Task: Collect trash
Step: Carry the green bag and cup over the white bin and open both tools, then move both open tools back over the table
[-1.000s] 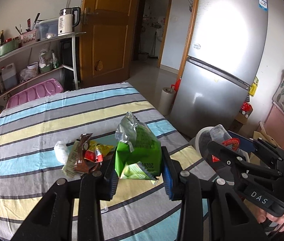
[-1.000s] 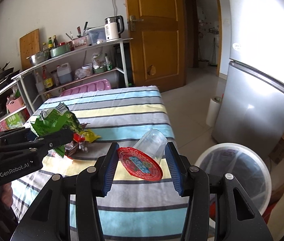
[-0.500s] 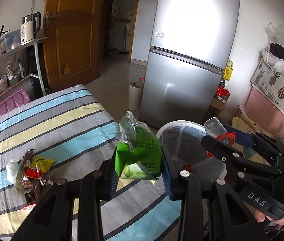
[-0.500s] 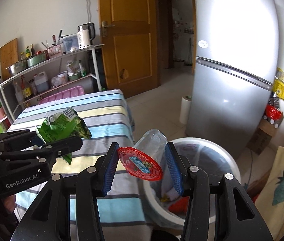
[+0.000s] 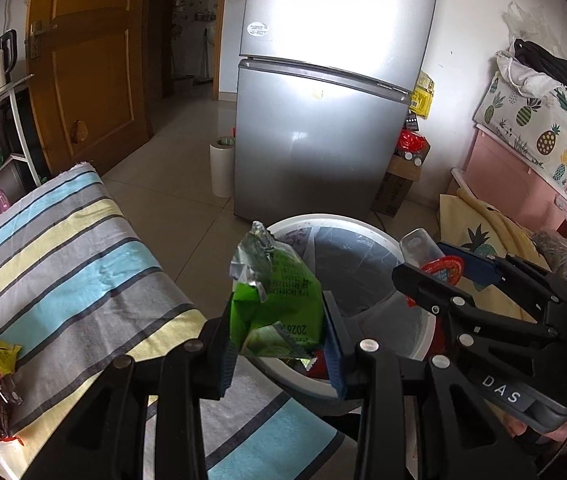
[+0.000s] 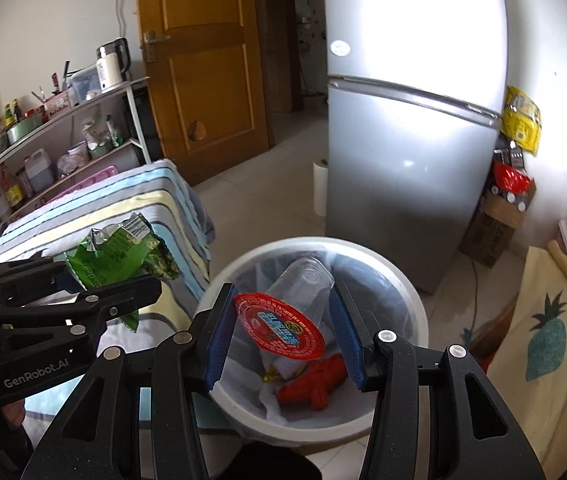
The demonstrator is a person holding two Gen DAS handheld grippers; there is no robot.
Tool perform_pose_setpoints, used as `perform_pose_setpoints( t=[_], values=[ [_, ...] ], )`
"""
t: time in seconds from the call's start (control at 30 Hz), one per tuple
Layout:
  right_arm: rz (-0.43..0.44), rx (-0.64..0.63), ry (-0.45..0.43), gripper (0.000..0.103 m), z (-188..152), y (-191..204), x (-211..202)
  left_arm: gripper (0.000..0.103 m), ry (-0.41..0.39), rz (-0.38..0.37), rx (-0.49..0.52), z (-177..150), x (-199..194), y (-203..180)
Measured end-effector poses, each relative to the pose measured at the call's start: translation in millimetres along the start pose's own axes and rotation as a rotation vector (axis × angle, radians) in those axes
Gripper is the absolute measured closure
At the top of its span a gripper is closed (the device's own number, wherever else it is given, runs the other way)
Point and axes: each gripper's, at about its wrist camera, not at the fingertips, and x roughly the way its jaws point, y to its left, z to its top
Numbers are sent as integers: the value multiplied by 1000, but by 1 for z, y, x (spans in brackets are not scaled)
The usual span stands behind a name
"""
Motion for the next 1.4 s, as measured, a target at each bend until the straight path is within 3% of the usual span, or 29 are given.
perform_pose_setpoints(
  t=[0.57, 0.67, 0.7, 1.4],
  values=[
    [-52, 39, 145, 54, -19, -41, 50, 63, 114, -28, 8, -2, 44, -19],
    [-70, 36, 142, 54, -21, -43, 52, 46, 110, -38, 3, -1, 44, -18],
    [-68, 39, 145, 54, -21, -43, 52, 45, 106, -40, 1, -1, 43, -18],
    [-86, 46, 93, 49, -16, -26, 22, 41, 25, 19, -26, -6, 0, 1]
  ],
)
